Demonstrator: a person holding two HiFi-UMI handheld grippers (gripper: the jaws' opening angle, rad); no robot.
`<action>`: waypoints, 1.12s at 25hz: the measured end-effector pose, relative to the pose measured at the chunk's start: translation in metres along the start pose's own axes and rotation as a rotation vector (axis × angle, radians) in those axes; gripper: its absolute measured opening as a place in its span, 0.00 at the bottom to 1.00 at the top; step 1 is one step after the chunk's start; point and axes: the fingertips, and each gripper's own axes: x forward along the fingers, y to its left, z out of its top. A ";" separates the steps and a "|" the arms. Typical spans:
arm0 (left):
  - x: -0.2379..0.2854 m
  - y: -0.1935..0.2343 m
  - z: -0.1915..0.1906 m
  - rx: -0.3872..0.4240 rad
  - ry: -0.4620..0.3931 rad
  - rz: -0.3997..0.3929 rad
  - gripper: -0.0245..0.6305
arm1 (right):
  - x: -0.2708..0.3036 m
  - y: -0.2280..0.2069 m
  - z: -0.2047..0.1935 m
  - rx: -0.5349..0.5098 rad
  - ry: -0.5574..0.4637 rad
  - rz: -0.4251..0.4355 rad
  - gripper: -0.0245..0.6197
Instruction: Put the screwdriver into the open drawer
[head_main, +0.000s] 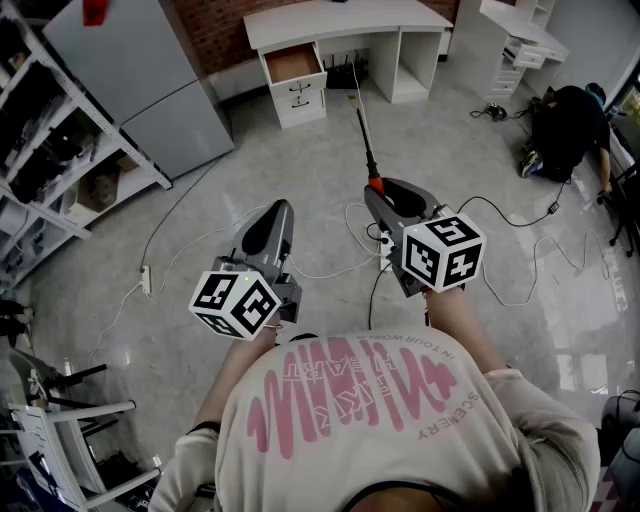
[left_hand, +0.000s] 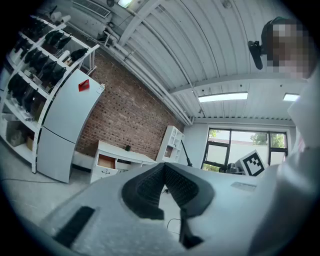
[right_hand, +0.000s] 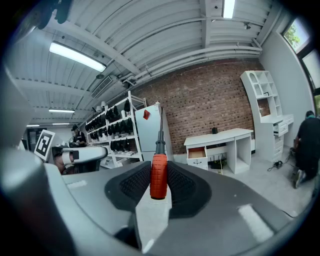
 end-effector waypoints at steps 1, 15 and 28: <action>0.001 0.001 0.000 -0.003 0.001 -0.001 0.04 | 0.001 0.000 0.001 -0.002 -0.002 -0.001 0.22; 0.002 0.020 -0.008 -0.006 0.038 0.038 0.04 | 0.021 -0.003 -0.006 0.074 0.017 0.043 0.22; 0.055 0.101 -0.019 -0.099 0.064 0.064 0.04 | 0.096 -0.039 -0.017 0.084 0.118 0.000 0.22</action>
